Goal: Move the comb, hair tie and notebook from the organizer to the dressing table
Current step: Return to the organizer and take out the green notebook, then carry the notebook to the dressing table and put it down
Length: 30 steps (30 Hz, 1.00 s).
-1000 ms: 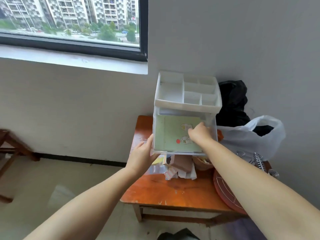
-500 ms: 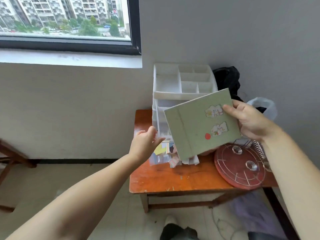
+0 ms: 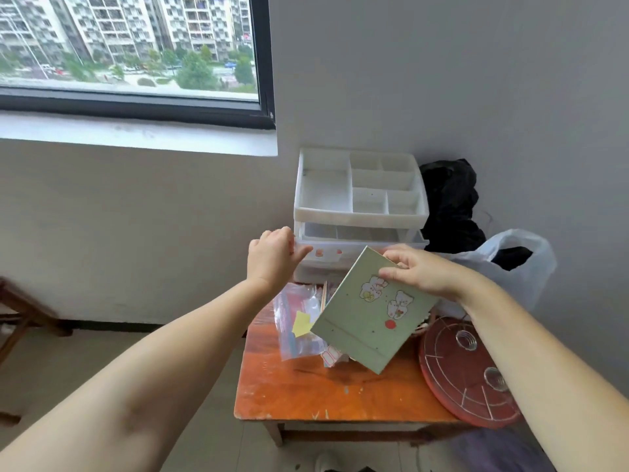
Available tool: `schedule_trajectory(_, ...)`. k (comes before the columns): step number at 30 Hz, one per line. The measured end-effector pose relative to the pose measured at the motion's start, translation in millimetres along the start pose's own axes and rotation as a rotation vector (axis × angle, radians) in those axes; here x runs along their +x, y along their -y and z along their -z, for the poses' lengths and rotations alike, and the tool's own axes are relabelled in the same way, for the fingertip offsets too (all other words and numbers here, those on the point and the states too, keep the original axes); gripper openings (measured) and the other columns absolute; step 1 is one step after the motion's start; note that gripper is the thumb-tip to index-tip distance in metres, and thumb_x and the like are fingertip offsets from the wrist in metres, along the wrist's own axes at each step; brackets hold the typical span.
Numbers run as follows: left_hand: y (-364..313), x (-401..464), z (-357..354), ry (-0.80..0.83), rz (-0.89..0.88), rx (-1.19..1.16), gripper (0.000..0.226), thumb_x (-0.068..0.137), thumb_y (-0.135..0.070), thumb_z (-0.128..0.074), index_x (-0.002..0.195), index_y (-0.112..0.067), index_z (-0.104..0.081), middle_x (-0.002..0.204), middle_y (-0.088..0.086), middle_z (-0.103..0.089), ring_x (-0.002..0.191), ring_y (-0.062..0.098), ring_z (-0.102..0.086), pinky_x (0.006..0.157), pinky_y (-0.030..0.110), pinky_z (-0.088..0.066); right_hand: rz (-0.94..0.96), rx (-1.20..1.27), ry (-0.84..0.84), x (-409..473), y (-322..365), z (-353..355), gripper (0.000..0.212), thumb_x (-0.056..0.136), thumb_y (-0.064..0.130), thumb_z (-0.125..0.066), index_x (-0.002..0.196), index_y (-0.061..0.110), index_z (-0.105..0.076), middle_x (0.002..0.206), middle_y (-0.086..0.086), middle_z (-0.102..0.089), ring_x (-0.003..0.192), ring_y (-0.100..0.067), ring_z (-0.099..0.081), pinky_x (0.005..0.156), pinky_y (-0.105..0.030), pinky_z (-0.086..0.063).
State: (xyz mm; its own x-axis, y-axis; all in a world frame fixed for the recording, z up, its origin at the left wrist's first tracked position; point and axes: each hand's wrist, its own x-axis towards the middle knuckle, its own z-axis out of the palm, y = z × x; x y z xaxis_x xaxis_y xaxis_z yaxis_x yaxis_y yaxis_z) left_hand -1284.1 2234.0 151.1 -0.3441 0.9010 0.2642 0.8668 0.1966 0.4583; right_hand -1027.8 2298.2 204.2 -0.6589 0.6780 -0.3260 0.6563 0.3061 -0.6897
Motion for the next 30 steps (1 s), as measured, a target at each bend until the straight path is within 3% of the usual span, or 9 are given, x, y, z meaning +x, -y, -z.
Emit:
schedule_trajectory(6,-6,31,-11,0.010,0.209,0.082,0.039,0.089,-0.048,-0.046,0.079,-0.011,-0.054,0.092,0.008,-0.063,0.094,0.031,-0.054,0.080,0.040,-0.038,0.046,-0.034,0.019,36,-5,18,0.019,0.091,0.036,-0.054,0.101,0.023,-0.064,0.105,0.005,-0.047,0.096,-0.014,-0.060,0.092,-0.036,-0.050)
schedule_trajectory(9,-2,30,-12,0.062,0.251,-0.014,0.038,0.089,-0.048,-0.045,0.076,-0.014,-0.054,0.082,0.002,-0.062,0.087,0.029,-0.055,0.077,0.039,-0.041,0.064,0.091,0.095,44,-3,19,0.019,0.092,0.032,-0.055,0.101,0.018,-0.064,0.104,-0.001,-0.068,0.093,-0.019,-0.068,0.086,-0.041,-0.055)
schedule_trajectory(13,27,-3,-6,0.112,0.427,-0.242,0.044,0.092,-0.046,-0.038,0.067,-0.013,-0.056,0.070,0.000,-0.063,0.078,0.028,-0.058,0.073,0.036,-0.044,0.096,0.226,0.170,62,20,7,0.017,0.093,0.026,-0.054,0.102,0.016,-0.063,0.104,-0.005,-0.073,0.091,-0.020,-0.071,0.081,-0.038,-0.057)
schedule_trajectory(16,74,-62,12,-0.102,0.842,-0.491,0.044,0.094,-0.033,-0.034,0.066,-0.012,-0.062,0.072,0.005,-0.066,0.081,0.027,-0.062,0.082,0.032,-0.048,0.165,0.356,0.074,79,57,-29,0.017,0.094,0.023,-0.052,0.101,0.012,-0.061,0.105,-0.012,-0.072,0.089,-0.026,-0.070,0.080,-0.046,-0.057)
schedule_trajectory(18,99,-122,26,-0.243,1.083,-0.670,0.036,0.093,-0.022,-0.037,0.074,-0.008,-0.065,0.080,0.013,-0.069,0.078,0.024,-0.061,0.082,0.031,-0.050,0.159,0.602,0.069,85,86,-67,0.015,0.095,0.014,-0.047,0.105,0.007,-0.057,0.115,-0.022,-0.065,0.087,-0.029,-0.067,0.078,-0.049,-0.056)
schedule_trajectory(20,104,-182,44,-0.129,1.123,-0.840,0.026,0.093,-0.021,-0.043,0.095,-0.010,-0.067,0.098,0.010,-0.071,0.079,0.016,-0.061,0.077,0.028,-0.048,0.084,0.792,0.203,85,111,-114,0.023,0.095,0.003,-0.043,0.116,0.002,-0.052,0.128,-0.027,-0.056,0.100,-0.038,-0.063,0.081,-0.048,-0.054)
schedule_trajectory(22,101,-232,63,-0.083,1.077,-1.112,0.022,0.094,-0.028,-0.047,0.108,-0.022,-0.064,0.106,0.000,-0.070,0.094,0.014,-0.063,0.086,0.033,-0.046,0.007,0.860,0.382,76,133,-168,0.034,0.091,-0.006,-0.042,0.124,-0.001,-0.049,0.135,-0.028,-0.050,0.109,-0.046,-0.056,0.083,-0.048,-0.054)
schedule_trajectory(27,103,-374,133,-0.774,1.075,-1.413,0.017,0.096,-0.018,-0.044,0.089,-0.019,-0.060,0.078,0.000,-0.070,0.071,0.015,-0.064,0.069,0.030,-0.050,0.001,0.783,0.853,-2,186,-316,0.036,0.086,-0.007,-0.051,0.121,0.002,-0.054,0.103,-0.011,-0.073,0.083,-0.026,-0.071,0.069,-0.039,-0.061)
schedule_trajectory(30,99,-489,176,-0.973,1.113,-1.328,0.019,0.096,-0.016,-0.044,0.087,-0.019,-0.061,0.065,-0.008,-0.074,0.059,0.007,-0.068,0.069,0.028,-0.052,-0.012,0.684,1.085,-66,214,-395,0.026,0.084,-0.003,-0.056,0.105,0.011,-0.063,0.096,-0.005,-0.076,0.079,-0.020,-0.073,0.065,-0.033,-0.060)
